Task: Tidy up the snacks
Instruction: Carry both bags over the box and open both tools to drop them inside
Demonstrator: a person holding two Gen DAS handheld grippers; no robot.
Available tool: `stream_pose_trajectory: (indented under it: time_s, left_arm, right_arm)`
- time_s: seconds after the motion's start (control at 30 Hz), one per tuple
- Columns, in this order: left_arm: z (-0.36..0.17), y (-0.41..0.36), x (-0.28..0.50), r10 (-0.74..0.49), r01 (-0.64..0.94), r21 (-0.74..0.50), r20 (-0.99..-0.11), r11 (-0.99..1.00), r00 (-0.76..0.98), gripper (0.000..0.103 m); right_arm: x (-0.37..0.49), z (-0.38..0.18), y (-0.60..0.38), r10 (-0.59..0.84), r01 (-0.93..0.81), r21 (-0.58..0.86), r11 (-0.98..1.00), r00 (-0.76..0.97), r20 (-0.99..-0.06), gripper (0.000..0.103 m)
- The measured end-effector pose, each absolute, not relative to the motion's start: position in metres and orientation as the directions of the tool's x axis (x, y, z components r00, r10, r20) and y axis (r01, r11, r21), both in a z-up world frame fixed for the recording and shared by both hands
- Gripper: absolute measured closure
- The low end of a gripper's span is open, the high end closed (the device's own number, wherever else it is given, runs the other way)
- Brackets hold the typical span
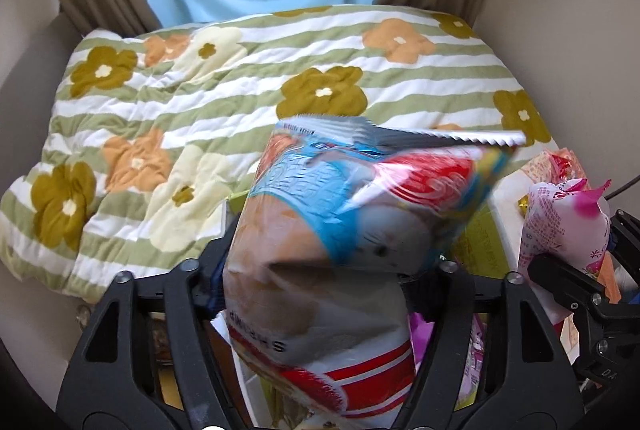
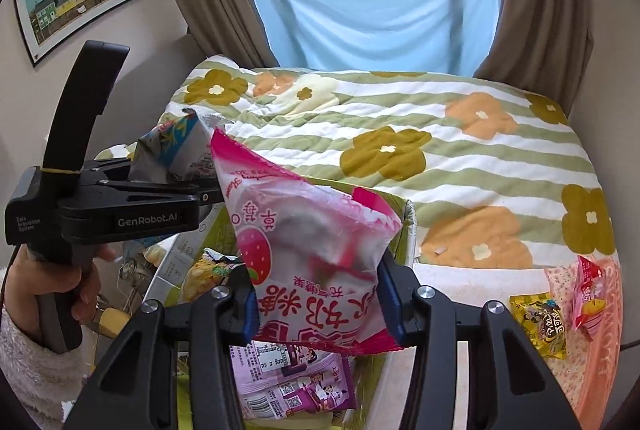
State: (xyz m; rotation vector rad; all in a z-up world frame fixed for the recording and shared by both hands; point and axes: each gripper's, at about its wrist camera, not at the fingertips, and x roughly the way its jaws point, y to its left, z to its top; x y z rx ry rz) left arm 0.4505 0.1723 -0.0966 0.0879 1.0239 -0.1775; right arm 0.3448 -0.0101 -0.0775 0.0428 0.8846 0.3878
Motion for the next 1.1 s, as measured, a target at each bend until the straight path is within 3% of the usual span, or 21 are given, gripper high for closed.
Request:
stream_pose_trajectory:
  time_s: [0.07,0.67,0.73,0.8,1.1]
  left_arm:
    - [-0.097,0.170,0.451,-0.081,0.179,0.017,-0.848,0.984,0.523,0.001]
    - [-0.099,0.213,0.392,-0.105,0.039,-0.099,-0.842,0.994,0.530,0.000]
    - [-0.098,0.216,0.386,-0.108,0.021,-0.114,-0.842,0.993,0.529,0.000]
    - [-0.098,0.219,0.381,-0.110,0.004,-0.128,-0.841,0.992,0.530,0.000]
    - [-0.106,0.222,0.350,-0.102,-0.024,-0.133,-0.851,0.991,0.515,0.000]
  right_arm:
    - [0.348,-0.080,-0.010,0.347,-0.314,0.194,0.929,0.564,-0.749,0.058]
    - [0.389,-0.101,0.000,0.378,-0.341,0.226,0.912,0.490,-0.786,0.058]
    - [0.392,-0.102,0.005,0.365,-0.339,0.212,0.917,0.493,-0.790,0.049]
    - [0.391,-0.100,0.006,0.364,-0.340,0.206,0.918,0.509,-0.780,0.022]
    - [0.362,-0.103,-0.004,0.384,-0.322,0.242,0.915,0.512,-0.768,0.019]
